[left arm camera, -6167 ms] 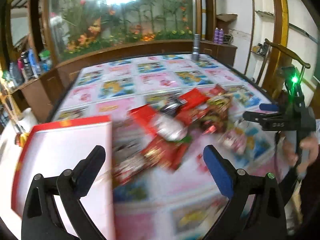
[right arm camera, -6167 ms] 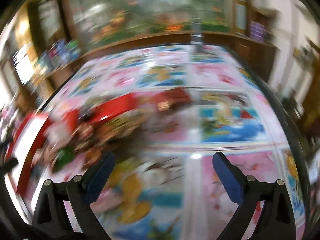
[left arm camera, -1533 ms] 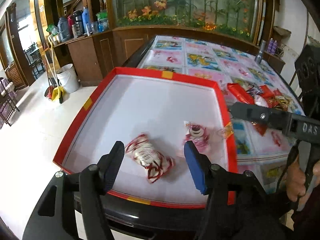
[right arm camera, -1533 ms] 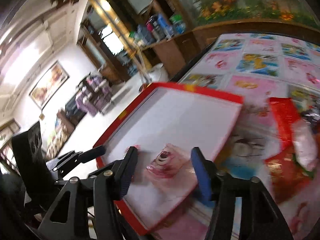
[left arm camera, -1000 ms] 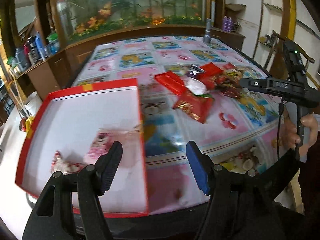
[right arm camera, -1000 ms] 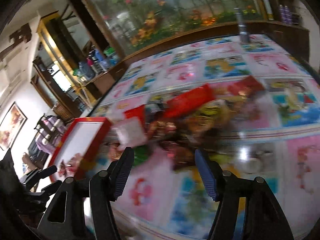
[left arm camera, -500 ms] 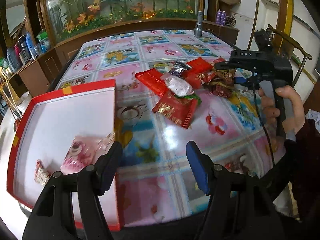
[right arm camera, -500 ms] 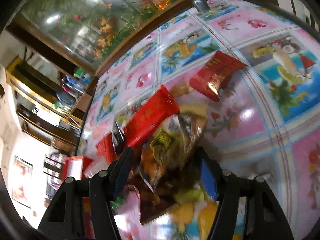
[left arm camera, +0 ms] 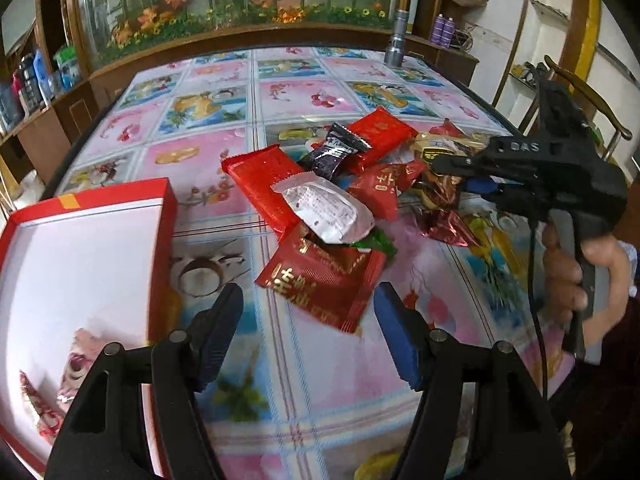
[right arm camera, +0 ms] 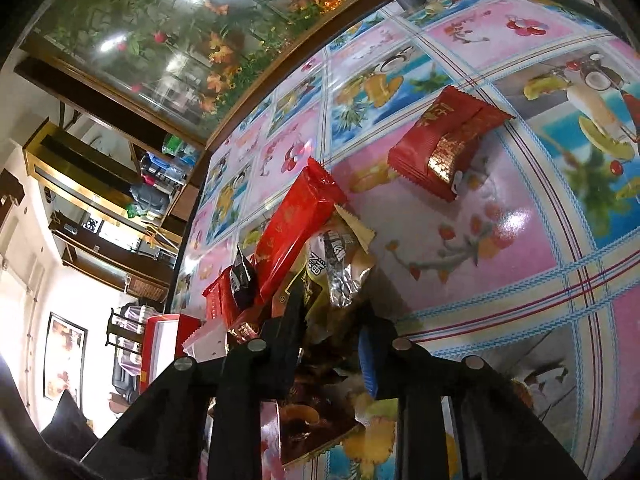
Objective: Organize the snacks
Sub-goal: 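Grasp a bunch of gold-wrapped snacks with the right tool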
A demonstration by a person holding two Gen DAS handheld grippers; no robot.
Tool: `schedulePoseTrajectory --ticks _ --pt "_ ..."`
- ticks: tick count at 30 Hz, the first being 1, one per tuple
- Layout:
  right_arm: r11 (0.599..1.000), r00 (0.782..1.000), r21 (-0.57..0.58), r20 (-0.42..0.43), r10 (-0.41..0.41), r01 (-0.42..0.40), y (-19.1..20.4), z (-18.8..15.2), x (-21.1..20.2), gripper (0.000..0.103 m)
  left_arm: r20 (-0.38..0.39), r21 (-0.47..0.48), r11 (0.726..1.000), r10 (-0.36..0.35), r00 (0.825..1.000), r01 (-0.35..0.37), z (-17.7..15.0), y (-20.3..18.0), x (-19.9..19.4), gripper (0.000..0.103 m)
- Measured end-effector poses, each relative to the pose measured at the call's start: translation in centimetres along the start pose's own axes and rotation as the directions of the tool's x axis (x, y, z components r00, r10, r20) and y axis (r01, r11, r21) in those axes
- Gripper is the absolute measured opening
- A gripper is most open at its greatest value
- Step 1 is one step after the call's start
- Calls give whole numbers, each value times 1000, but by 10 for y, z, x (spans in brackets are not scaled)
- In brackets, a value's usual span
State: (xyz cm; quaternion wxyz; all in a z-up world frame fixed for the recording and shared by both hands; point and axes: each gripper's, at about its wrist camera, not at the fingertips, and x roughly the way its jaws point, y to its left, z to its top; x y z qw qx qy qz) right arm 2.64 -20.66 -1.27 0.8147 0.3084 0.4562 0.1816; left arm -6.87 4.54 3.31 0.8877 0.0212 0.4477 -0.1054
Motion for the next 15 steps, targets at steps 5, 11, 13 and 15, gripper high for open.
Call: schedulePoseTrajectory --ticks 5,11,13,15 --pt "999 999 37 -20 30 -29 -7 -2 1 27 -11 -50 998 -34 999 33 5 2 15 67" --pt "999 1000 25 -19 25 -25 -6 -3 1 28 22 -3 997 -72 997 72 4 -13 17 62" --pt "999 999 28 -20 28 -28 -5 -3 1 29 28 21 998 -64 998 63 3 -17 18 61" --pt "999 999 29 -22 31 -30 -5 -3 1 29 33 29 997 -71 997 70 2 -19 17 58"
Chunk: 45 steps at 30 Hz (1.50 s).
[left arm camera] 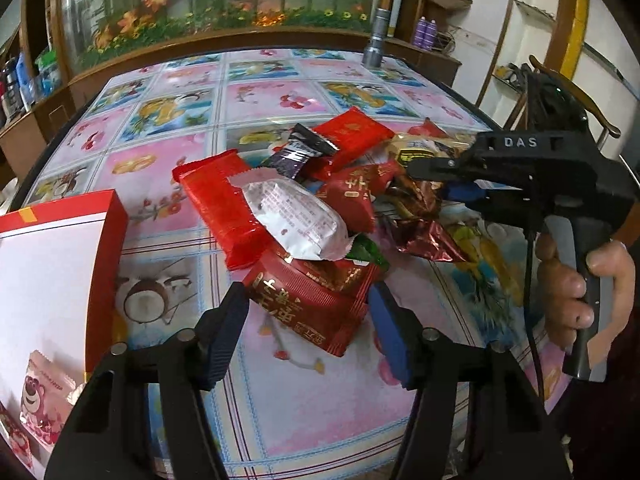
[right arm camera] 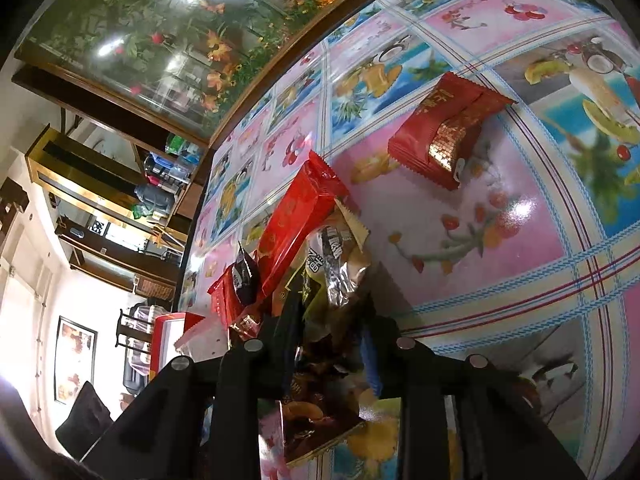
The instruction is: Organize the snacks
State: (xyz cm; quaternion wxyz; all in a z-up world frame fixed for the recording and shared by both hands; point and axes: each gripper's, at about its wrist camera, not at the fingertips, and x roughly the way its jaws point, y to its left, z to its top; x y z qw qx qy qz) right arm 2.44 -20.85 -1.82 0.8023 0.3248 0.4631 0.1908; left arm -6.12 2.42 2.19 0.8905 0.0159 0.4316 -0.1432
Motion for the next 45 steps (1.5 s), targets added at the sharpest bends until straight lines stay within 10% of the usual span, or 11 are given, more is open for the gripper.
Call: schedulePoseTrajectory --ticks 4,10,15,24,31,45 --pt "1000 1000 -5 1 -4 4 0 0 0 29 -2 1 999 -47 999 47 -2 -2 -6 29" --pt "1000 1000 -14 0 -8 8 4 2 1 29 -43 -3 1000 2 999 -2 -12 -6 -10 29" --pt "1000 1000 -14 0 -8 8 3 2 1 29 -53 -188 982 -9 999 -1 3 13 -10 74" --pt "1000 1000 -21 1 -11 11 5 2 2 30 -87 -294 956 -20 996 -7 20 15 20 74" --pt "1000 1000 -19 1 -8 8 6 1 3 30 -28 -196 981 -16 999 11 12 6 15 52" --pt "1000 1000 -22 4 -10 10 6 1 3 29 55 -70 996 -53 997 56 -34 10 -42 51"
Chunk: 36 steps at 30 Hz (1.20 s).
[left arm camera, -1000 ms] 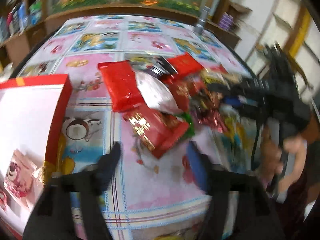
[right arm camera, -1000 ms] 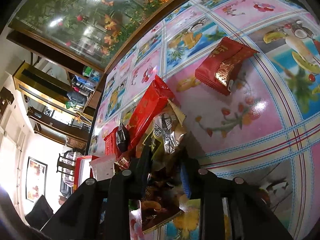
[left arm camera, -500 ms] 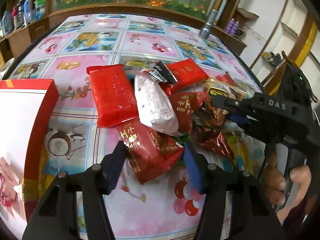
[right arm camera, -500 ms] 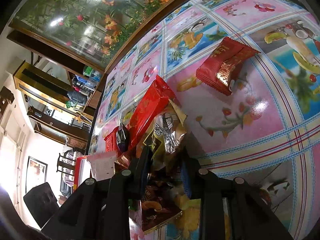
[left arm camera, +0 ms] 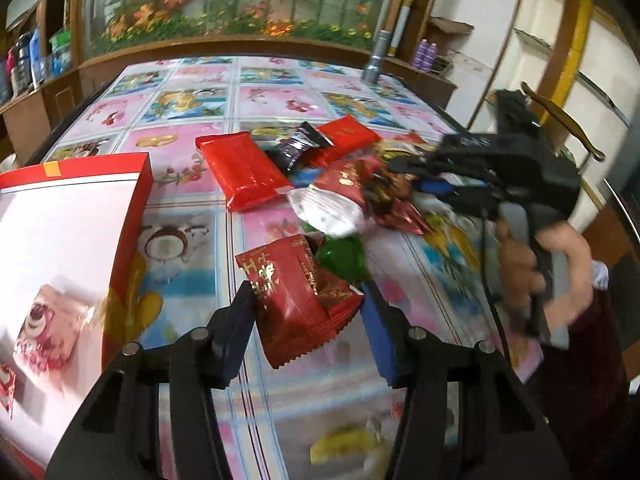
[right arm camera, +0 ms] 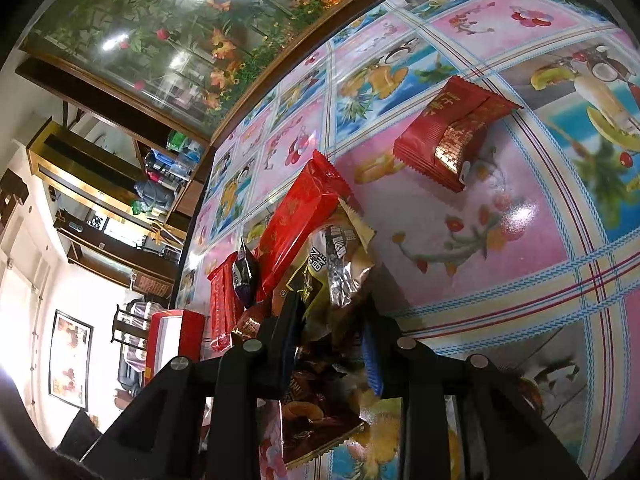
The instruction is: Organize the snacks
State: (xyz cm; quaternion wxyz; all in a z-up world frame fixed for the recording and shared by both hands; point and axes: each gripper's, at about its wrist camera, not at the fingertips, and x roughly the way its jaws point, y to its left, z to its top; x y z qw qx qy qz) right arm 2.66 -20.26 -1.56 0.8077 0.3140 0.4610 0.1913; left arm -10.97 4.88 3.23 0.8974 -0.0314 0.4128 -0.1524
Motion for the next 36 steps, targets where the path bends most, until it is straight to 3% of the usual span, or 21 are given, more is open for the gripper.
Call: schedulePoseTrajectory --ticks 8,20,24,26,27,29,31,33,35,36 --pt "1000 1000 -5 -2 12 -12 2 1 -2 25 58 27 1000 8 998 -10 -9 -4 -24 51" --pt "979 981 64 34 192 -194 -9 8 -14 19 118 9 1000 17 993 -18 -4 1 -49 51" --pt "978 978 53 65 198 -201 -9 11 -20 17 138 -4 1000 24 990 -24 -2 7 -55 51" --pt "972 970 46 92 226 -230 -8 12 -25 5 143 -10 1000 28 989 -27 -1 9 -57 51" --pt "972 968 29 104 230 -234 -5 13 -28 5 144 -10 1000 31 989 -29 -1 9 -57 51" --pt "983 977 7 110 184 -185 -2 11 -28 5 146 -11 1000 30 989 -29 -2 10 -58 51" --pt "994 988 -1 109 107 -108 1 12 -26 10 144 -9 1000 30 989 -29 -1 10 -57 51" --pt "995 993 47 90 82 -86 -7 13 -22 14 143 -5 1000 31 989 -31 -2 10 -57 51" --pt "989 993 103 67 96 -103 -15 15 -16 34 140 -5 1000 22 990 -21 -3 9 -56 51" --pt "986 993 127 60 105 -112 -18 15 -13 39 138 -6 1000 18 990 -18 -3 9 -55 51"
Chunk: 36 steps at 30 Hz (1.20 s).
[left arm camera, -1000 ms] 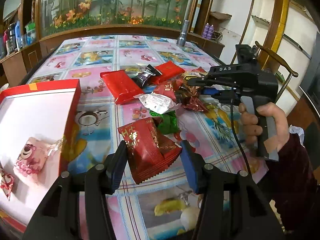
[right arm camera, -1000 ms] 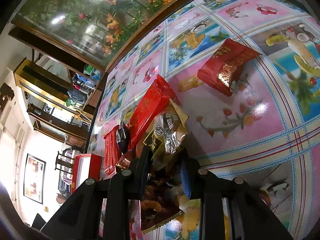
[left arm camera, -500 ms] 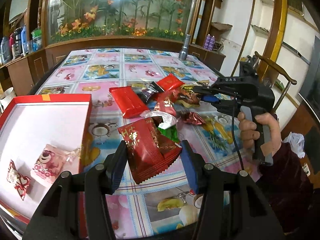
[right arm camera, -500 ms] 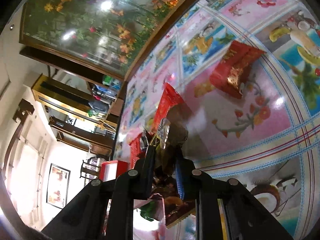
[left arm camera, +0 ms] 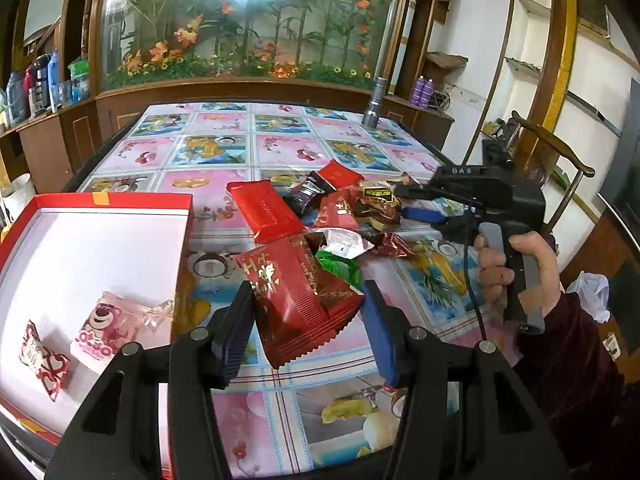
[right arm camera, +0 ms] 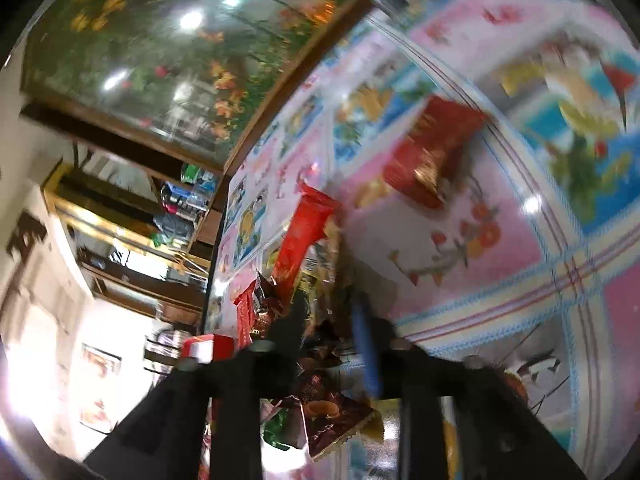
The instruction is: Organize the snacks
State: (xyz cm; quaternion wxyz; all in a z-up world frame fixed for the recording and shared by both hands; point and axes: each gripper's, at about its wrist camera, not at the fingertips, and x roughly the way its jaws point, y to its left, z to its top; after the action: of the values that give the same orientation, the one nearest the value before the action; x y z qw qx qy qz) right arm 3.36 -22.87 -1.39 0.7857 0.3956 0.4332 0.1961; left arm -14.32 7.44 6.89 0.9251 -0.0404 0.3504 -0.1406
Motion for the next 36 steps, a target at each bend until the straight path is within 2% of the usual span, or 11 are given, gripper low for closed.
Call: schedulePoseTrajectory --ticks 5,7,12,13,15,16,20,24,30,33,36 --pt "998 999 -31 7 -48 49 6 1 9 60 -7 -9 1000 -23 1000 23 -3 -1 1 51" --pt "999 1000 -45 14 -26 27 13 2 13 65 -6 -5 999 -32 999 32 -4 -1 -2 51" --pt "995 998 -84 4 -58 58 30 2 39 64 18 -2 999 -40 999 40 -4 2 -15 51" --pt "992 997 -107 19 -71 72 35 1 43 61 25 -4 999 -34 999 35 -4 4 -19 51" --pt "978 991 -156 23 -135 137 38 -4 49 28 35 -12 999 -31 999 32 -6 9 -23 51" --pt "977 992 -170 15 -127 128 37 -5 52 27 37 -18 999 -30 999 31 -6 12 -25 51" --pt "993 998 -95 2 -64 63 25 -3 46 21 49 -41 999 -17 999 19 -8 19 -29 51" --pt "998 997 -64 75 1 3 19 0 25 19 59 -38 999 -5 998 8 -8 21 -33 51" --pt "979 967 -97 166 191 -177 30 -12 -9 18 86 -43 999 21 996 -17 -7 32 -46 51" --pt "959 953 -141 145 265 -245 48 -31 -10 18 102 -59 997 47 994 -41 -7 44 -54 51" --pt "939 948 -167 56 314 -301 78 -52 11 18 126 -74 993 99 987 -90 -7 61 -65 51"
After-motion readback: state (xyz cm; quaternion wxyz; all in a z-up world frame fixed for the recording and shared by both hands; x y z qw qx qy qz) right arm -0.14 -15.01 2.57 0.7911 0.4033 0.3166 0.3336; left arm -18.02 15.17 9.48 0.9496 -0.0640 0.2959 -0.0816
